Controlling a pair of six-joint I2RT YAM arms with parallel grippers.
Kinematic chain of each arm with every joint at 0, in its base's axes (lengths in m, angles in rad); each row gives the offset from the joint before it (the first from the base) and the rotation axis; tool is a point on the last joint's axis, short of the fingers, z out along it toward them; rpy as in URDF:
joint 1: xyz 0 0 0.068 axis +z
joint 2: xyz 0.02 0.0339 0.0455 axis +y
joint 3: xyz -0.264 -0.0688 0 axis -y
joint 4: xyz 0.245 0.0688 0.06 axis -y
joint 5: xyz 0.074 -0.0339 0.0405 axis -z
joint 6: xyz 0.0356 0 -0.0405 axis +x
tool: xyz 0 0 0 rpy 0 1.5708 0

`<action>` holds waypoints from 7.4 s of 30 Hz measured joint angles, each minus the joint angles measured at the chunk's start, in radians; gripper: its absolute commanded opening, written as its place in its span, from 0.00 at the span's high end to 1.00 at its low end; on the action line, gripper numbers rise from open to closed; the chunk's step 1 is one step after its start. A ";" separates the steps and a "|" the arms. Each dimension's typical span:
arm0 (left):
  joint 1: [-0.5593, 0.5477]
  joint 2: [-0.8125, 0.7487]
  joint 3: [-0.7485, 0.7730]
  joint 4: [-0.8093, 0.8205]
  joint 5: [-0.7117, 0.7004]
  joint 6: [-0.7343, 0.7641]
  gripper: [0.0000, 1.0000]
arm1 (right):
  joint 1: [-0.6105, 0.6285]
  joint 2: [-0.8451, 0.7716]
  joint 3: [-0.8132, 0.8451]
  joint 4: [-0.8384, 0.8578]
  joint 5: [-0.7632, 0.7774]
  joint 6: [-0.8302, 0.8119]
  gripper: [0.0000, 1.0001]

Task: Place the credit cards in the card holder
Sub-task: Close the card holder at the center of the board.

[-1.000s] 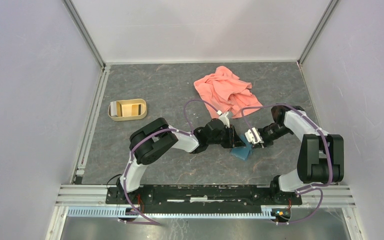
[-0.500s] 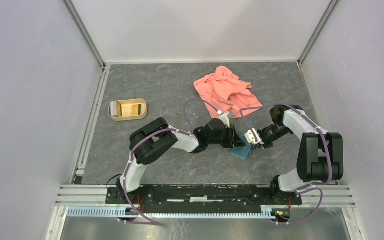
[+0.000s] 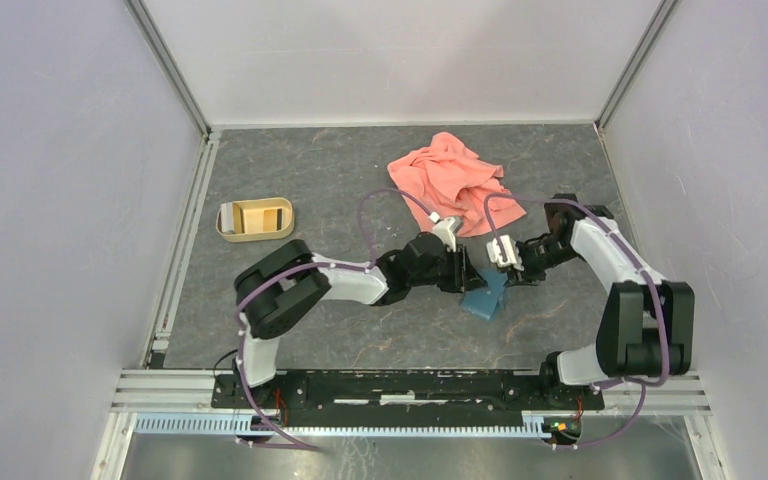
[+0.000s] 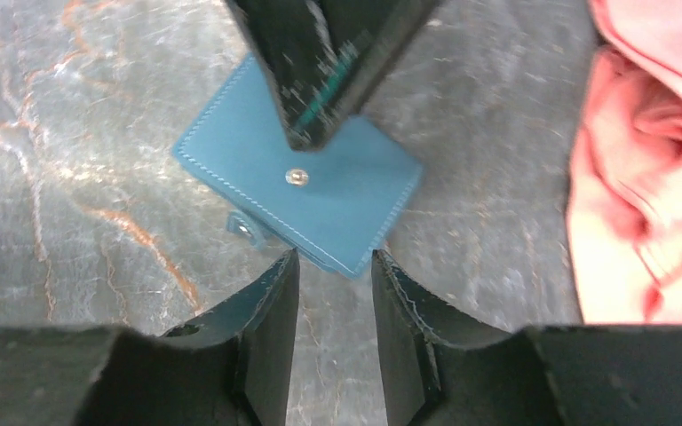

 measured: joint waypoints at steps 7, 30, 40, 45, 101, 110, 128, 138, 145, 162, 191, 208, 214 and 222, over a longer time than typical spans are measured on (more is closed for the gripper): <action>0.000 -0.199 -0.077 -0.032 -0.109 0.135 0.50 | -0.027 -0.132 -0.034 0.234 0.059 0.523 0.88; -0.059 -0.018 -0.131 0.011 -0.055 0.068 0.54 | 0.195 0.291 0.087 0.388 0.185 0.956 0.96; -0.072 -0.092 -0.243 0.065 -0.091 0.026 0.54 | 0.219 0.291 0.245 0.414 0.223 0.988 0.65; -0.072 -0.220 -0.308 0.043 -0.150 0.070 0.51 | 0.136 0.079 0.166 0.432 0.219 0.935 0.47; 0.009 0.023 0.078 -0.235 -0.248 0.320 0.57 | 0.141 -0.006 -0.133 0.529 0.055 1.059 0.73; 0.007 0.026 0.083 -0.235 -0.248 0.320 0.59 | 0.117 -0.053 -0.143 0.530 0.074 1.059 0.61; 0.007 0.029 0.087 -0.235 -0.246 0.320 0.60 | 0.101 -0.067 -0.143 0.517 0.064 1.040 0.63; 0.007 0.030 0.088 -0.234 -0.245 0.320 0.60 | 0.101 -0.026 -0.143 0.511 0.054 1.029 1.00; 0.007 0.030 0.089 -0.235 -0.245 0.320 0.61 | 0.100 -0.030 -0.143 0.502 0.034 1.012 1.00; 0.007 0.037 0.107 -0.253 -0.240 0.320 0.63 | 0.142 -0.034 -0.144 0.465 0.027 0.909 1.00; 0.008 0.037 0.107 -0.254 -0.230 0.318 0.63 | 0.179 0.016 -0.140 0.457 0.048 0.895 1.00; 0.024 0.036 0.059 -0.175 -0.180 0.266 0.64 | 0.181 0.113 -0.056 0.371 0.048 0.947 1.00; 0.027 0.036 0.035 -0.131 -0.168 0.250 0.64 | 0.181 0.167 -0.019 0.327 0.037 0.977 1.00; 0.031 0.035 0.015 -0.098 -0.161 0.223 0.64 | 0.180 0.230 0.031 0.264 0.005 0.990 0.72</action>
